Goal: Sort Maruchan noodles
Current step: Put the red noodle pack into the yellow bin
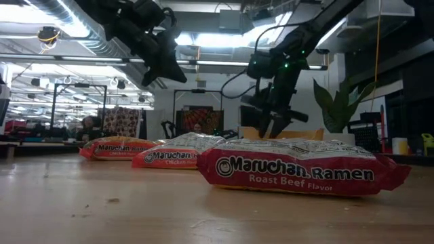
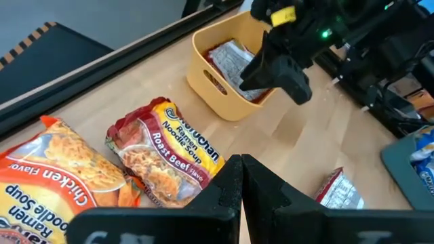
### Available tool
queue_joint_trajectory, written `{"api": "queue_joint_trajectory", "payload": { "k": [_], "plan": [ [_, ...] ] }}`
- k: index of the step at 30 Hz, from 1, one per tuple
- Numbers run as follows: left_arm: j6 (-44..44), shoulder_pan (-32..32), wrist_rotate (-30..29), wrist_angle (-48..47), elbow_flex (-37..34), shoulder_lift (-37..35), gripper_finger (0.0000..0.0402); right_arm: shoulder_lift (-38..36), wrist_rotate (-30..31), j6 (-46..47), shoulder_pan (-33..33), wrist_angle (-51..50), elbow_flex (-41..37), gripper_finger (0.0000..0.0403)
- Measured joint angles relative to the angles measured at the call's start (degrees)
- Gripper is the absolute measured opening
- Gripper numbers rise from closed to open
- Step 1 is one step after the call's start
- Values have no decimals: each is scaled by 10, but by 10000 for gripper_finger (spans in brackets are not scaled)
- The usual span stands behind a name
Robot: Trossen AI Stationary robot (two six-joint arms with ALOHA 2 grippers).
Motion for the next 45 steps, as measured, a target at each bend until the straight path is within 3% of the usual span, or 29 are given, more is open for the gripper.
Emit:
{"api": "queue_joint_trajectory", "payload": {
  "k": [7, 14, 21, 25, 31, 38, 45],
  "plan": [
    [14, 0, 0, 0, 0, 1, 0, 4, 20, 15, 0, -67, 4, 127],
    [15, 0, -2, 0, 0, 1, 0, 3, 78, 15, 0, -171, 58, 127],
    [30, 12, 43, -11, 0, 1, 0, 2, 56, -21, 10, -161, 167, 127],
    [30, 36, 68, -33, -1, 13, 0, 1, 8, -31, 36, -122, 209, 127],
    [61, 61, 115, -22, -1, 60, 0, 2, 9, -22, 101, -106, 201, 127],
    [100, 42, 119, 38, -1, 142, 0, 2, 21, 1, 191, -109, 156, 127],
    [129, 15, 21, 70, 7, 187, 0, 2, 57, 74, 248, -110, 120, 127]
  ]
}}
